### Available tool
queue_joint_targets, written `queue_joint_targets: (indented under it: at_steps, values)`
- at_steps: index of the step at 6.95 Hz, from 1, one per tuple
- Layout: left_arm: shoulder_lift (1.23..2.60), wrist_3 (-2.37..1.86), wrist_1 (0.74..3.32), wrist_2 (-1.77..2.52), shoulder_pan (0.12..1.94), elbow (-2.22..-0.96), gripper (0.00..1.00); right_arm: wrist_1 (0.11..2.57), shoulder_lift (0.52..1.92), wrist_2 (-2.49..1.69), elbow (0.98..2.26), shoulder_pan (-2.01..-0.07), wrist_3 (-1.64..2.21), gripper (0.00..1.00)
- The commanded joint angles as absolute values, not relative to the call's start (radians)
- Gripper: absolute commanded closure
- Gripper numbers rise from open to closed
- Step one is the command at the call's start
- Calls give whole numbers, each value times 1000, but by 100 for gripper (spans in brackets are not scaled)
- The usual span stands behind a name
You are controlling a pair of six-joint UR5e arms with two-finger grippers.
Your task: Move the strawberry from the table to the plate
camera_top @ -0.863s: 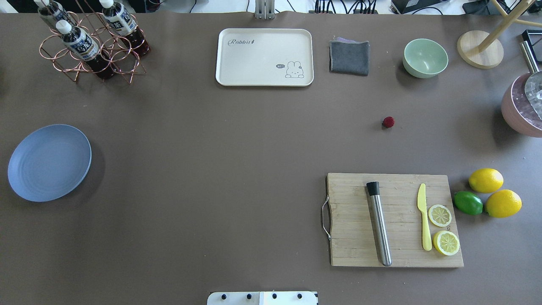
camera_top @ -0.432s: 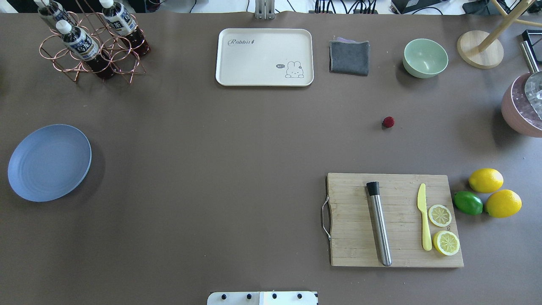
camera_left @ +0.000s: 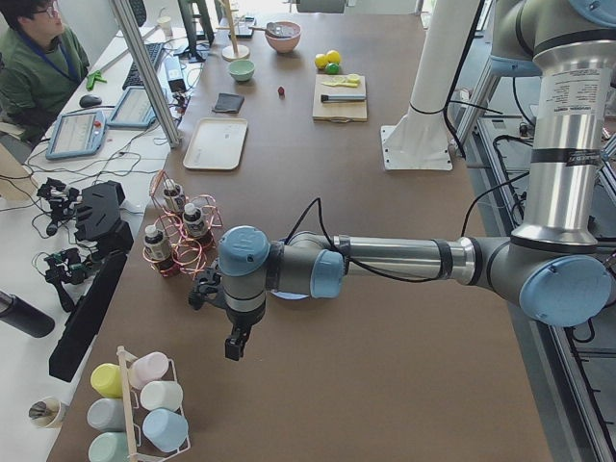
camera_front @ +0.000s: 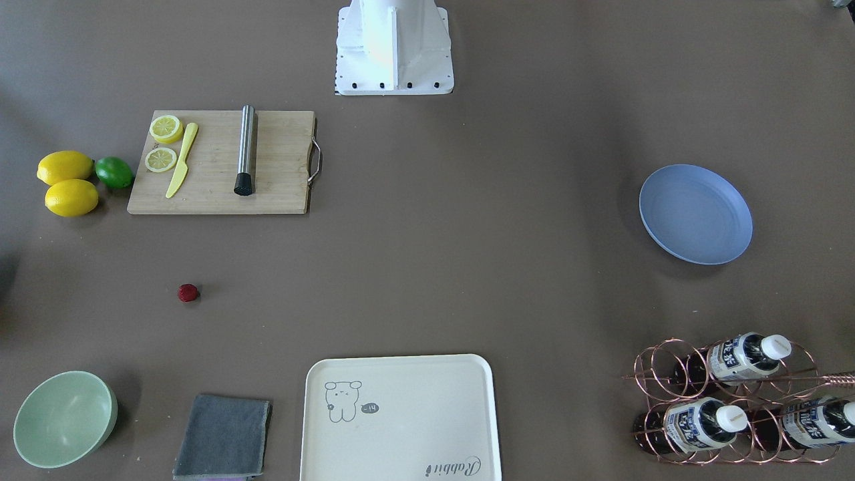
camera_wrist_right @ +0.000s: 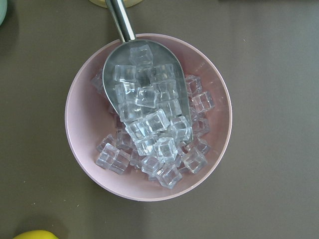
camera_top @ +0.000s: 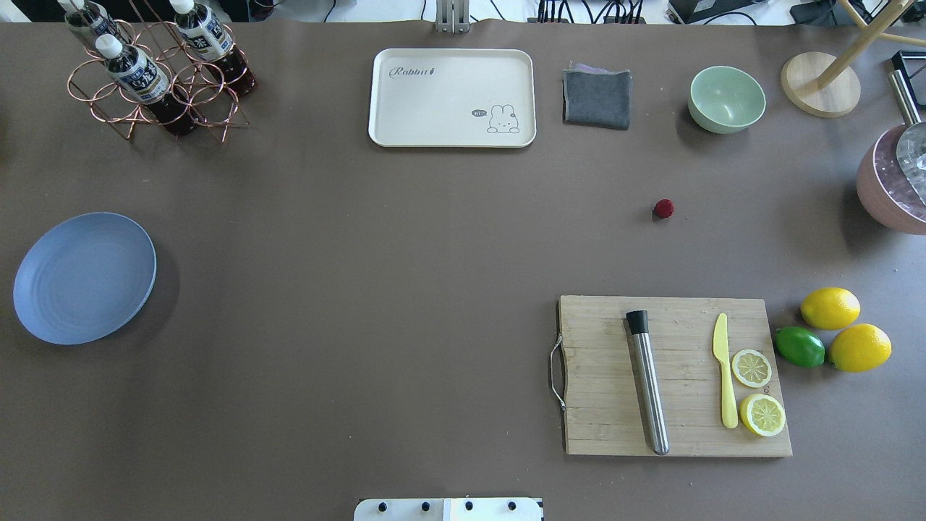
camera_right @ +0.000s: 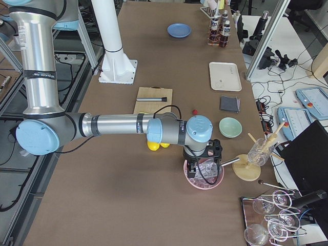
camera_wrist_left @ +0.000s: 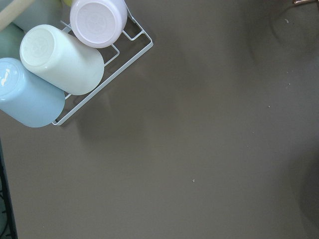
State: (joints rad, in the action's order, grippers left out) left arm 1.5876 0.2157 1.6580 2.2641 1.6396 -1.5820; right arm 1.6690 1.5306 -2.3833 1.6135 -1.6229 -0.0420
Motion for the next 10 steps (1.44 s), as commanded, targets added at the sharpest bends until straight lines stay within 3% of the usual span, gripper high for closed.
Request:
queue_joint_targets:
  at_steps: [1,10]
  values:
    - [1572,218,1660,2264,1640,-1585,2,1669,1532,-2384,1621,-1624,-44,0]
    - [1597,210,1660,2263,1646,-1613,2,1671,1526,-2394,1646,-1646,-40,0]
